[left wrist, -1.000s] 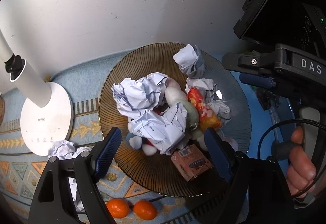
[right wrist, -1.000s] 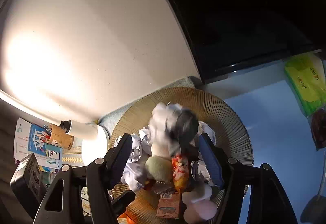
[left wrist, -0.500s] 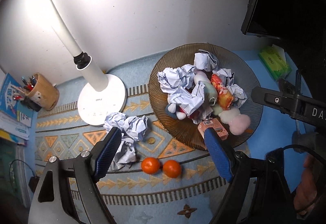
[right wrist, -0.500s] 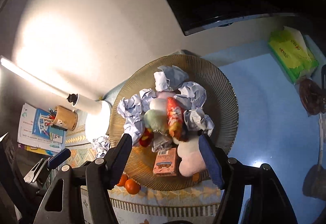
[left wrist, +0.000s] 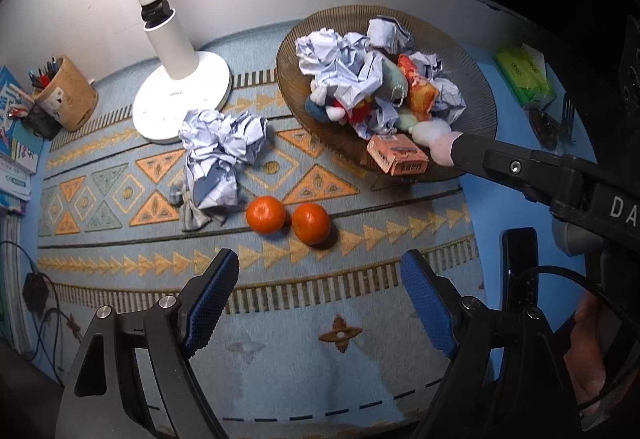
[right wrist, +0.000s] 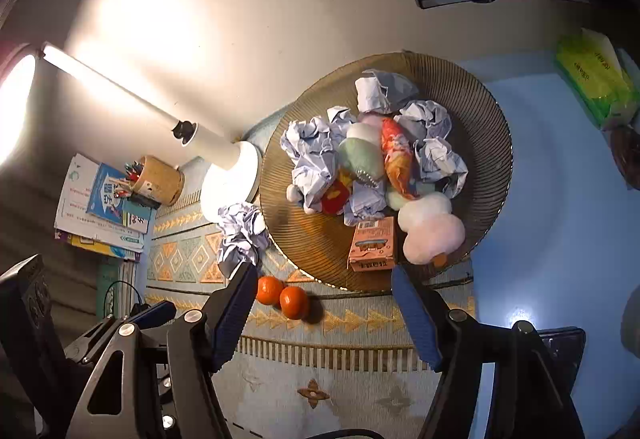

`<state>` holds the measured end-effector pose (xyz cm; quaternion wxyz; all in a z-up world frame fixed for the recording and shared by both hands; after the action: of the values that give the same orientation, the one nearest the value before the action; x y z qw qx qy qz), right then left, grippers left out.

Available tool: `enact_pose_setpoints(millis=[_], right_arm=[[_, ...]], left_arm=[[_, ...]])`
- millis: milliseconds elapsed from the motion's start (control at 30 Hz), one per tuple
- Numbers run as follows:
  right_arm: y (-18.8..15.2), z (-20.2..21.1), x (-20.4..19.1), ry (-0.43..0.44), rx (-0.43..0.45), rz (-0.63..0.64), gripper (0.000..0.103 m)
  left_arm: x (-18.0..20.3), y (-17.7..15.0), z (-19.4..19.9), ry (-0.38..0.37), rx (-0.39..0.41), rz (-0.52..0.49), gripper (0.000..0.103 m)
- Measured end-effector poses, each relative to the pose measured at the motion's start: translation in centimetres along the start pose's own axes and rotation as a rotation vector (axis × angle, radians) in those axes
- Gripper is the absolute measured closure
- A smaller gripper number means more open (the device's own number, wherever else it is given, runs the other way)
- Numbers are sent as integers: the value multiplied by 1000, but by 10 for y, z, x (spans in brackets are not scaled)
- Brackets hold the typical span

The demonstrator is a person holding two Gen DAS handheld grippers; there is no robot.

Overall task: Organize objects
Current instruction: 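Withdraw both tools from the bowl back over the rug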

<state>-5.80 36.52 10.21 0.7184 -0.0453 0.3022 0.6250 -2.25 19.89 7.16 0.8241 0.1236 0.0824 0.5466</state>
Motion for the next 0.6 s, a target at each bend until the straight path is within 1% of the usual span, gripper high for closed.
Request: enact_pose_setpoints(millis=[100, 200, 300, 467, 600], right_arm=[[-18, -8, -3, -38, -24, 50, 35], [-40, -23, -3, -80, -70, 95, 35], [-59, -37, -3, -104, -112, 128, 35], [-80, -55, -7, -107, -173, 165, 35], [-91, -68, -15, -101, -218, 201, 35]], left_arm=[[-3, -19, -18, -18, -52, 31, 21], [-7, -33, -31, -16, -84, 44, 21], [-16, -46, -43, -21, -120, 72, 21], [-35, -70, -58, -17, -172, 145, 21], [-53, -85, -60, -7, -187, 209, 21]])
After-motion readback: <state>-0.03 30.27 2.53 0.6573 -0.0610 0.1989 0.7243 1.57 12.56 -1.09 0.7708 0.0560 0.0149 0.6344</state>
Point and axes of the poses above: each gripper's, at about its wrist camera, not at the fingertips, and z roughly against the way its jaws point, x to its right, y to its top, the point moved 6 cm from there along -z, roughly the way its jaws point, and after that the axes turned 5 degrees about -z, right-handed, at the moved point
